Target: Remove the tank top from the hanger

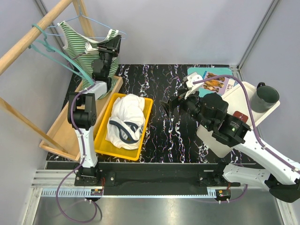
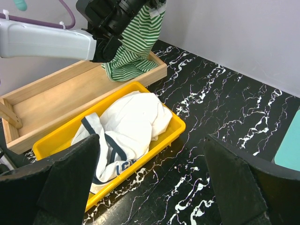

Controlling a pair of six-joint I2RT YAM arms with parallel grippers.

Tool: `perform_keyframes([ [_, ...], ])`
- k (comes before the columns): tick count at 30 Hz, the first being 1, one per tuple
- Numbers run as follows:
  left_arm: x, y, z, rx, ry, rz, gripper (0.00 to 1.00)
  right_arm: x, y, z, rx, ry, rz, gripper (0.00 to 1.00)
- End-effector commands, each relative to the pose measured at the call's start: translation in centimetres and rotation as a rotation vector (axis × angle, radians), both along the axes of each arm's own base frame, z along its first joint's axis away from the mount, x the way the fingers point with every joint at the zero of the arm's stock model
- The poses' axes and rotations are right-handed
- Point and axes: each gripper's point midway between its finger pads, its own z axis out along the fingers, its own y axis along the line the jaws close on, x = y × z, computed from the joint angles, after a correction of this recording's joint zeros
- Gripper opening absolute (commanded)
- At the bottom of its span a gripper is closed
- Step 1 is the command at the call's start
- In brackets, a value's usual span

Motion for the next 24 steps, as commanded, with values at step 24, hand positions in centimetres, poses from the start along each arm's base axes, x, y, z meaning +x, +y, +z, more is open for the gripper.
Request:
perform_keyframes([
  [24, -4.9, -1.8, 5.7, 0.113, -0.265, -0.120, 0.00, -1.0, -0.6, 1.5, 0.060, -0.029, 0.024, 1.00],
])
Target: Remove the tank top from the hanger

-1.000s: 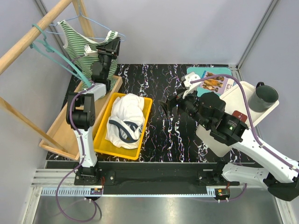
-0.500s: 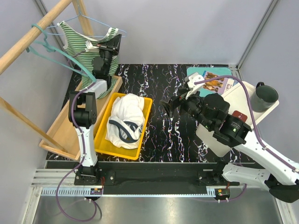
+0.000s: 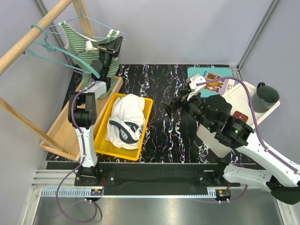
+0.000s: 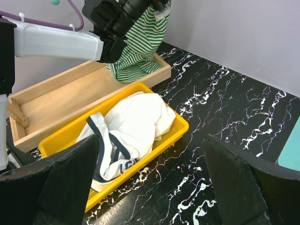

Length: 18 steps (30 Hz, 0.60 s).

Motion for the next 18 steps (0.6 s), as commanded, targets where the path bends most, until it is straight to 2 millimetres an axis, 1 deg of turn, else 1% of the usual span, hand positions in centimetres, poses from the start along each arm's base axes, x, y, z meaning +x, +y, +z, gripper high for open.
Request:
perform_keyframes([
  [1, -4.5, -0.7, 5.7, 0.048, -0.207, -0.060, 0.00, -0.2, -0.2, 1.2, 0.043, -0.020, 0.005, 1.00],
  [5, -5.5, -0.9, 7.2, 0.057, -0.254, -0.079, 0.00, -0.1, -0.1, 1.1, 0.039, -0.017, 0.002, 1.00],
  [10, -6.1, -0.9, 8.7, 0.065, -0.281, -0.095, 0.00, 0.0, 0.1, 1.0, 0.042, -0.010, 0.007, 1.00],
  [14, -7.5, -1.1, 9.7, 0.054, -0.312, -0.114, 0.00, 0.0, 0.2, 1.1, 0.042, -0.008, 0.008, 1.00],
  [15, -7.5, -1.2, 9.8, 0.077, -0.315, -0.110, 0.00, 0.1, 0.3, 1.0, 0.042, -0.006, 0.005, 1.00],
  [16, -7.6, -1.9, 9.8, 0.110, -0.311, -0.131, 0.00, 0.1, 0.4, 1.1, 0.044, -0.005, 0.011, 1.00],
  [18, -7.2, -2.2, 9.9, 0.138, -0.283, -0.132, 0.00, 0.1, 0.5, 1.1, 0.045, -0.004, 0.015, 1.00],
])
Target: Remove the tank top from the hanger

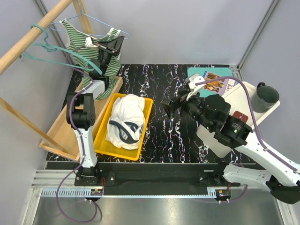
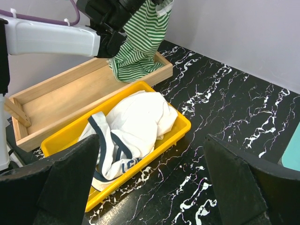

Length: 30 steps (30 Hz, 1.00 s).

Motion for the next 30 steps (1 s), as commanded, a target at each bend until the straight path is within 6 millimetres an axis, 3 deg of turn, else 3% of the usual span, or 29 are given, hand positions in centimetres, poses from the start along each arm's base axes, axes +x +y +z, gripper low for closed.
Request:
perform_keyframes([
  [1, -5.2, -1.1, 8.4, 0.081, -0.226, -0.036, 0.00, 0.0, 0.4, 1.5, 0.043, -0.017, 0.014, 1.00],
  [10, -6.3, -1.2, 8.6, 0.069, -0.235, -0.061, 0.00, -0.1, 0.4, 1.7, 0.052, -0.013, 0.016, 1.00],
  [16, -8.3, -2.5, 4.5, 0.081, -0.167, -0.111, 0.00, 0.2, 0.9, 1.5, 0.058, 0.006, 0.018, 1.00],
  [18, -9.4, -3.4, 4.1, 0.087, -0.176, -0.134, 0.00, 0.4, 1.3, 1.1, 0.053, 0.017, 0.017, 1.00],
  [19, -9.6, -3.6, 2.6, 0.082, -0.142, -0.141, 0.00, 0.5, 1.3, 1.0, 0.050, 0.021, 0.014, 1.00],
  [23, -11.8, -5.5, 1.4, 0.095, -0.128, -0.188, 0.00, 1.2, 2.2, 0.9, 0.036, 0.021, 0.016, 1.00],
  [24, -12.2, -5.8, 0.3, 0.099, -0.102, -0.196, 0.00, 1.6, 2.6, 0.5, 0.025, 0.031, 0.011, 1.00],
  [26, -13.6, -6.1, 0.6, 0.100, -0.113, -0.209, 0.00, 2.4, 2.5, 1.5, 0.039, 0.035, -0.030, 1.00],
  [27, -14.1, -6.1, -0.7, 0.102, -0.082, -0.212, 0.00, 3.0, 3.1, 0.4, 0.003, 0.064, -0.036, 1.00],
  [28, -14.7, -6.3, -0.8, 0.105, -0.081, -0.214, 0.00, 3.2, 3.4, 1.8, 0.017, 0.055, -0.035, 1.00],
  [29, -15.3, -6.3, -1.3, 0.115, -0.064, -0.219, 0.00, 3.5, 3.6, 1.9, 0.011, 0.060, -0.040, 1.00],
  [30, -15.7, -6.4, -1.5, 0.123, -0.061, -0.221, 0.00, 4.3, 4.2, 1.2, -0.012, 0.073, -0.045, 1.00],
])
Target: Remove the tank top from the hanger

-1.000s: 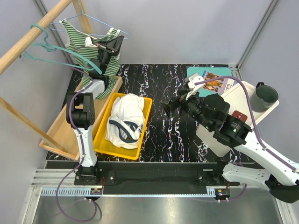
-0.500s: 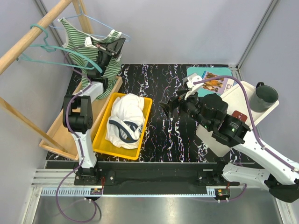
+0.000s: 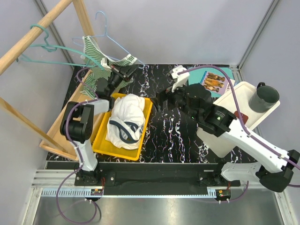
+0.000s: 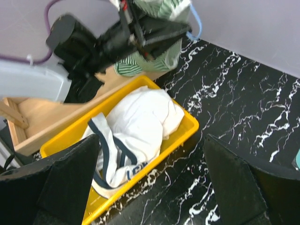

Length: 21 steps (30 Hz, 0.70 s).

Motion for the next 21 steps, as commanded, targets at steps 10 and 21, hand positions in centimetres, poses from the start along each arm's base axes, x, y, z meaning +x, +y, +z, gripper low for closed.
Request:
perform_keyframes([
  [10, -11.1, 0.5, 6.2, 0.005, -0.252, -0.070, 0.00, 6.7, 5.5, 5.0, 0.059, 0.005, 0.121, 0.94],
  [21, -13.8, -1.8, 4.9, 0.028, -0.213, -0.181, 0.00, 9.2, 10.3, 3.0, 0.036, 0.034, 0.240, 0.85],
])
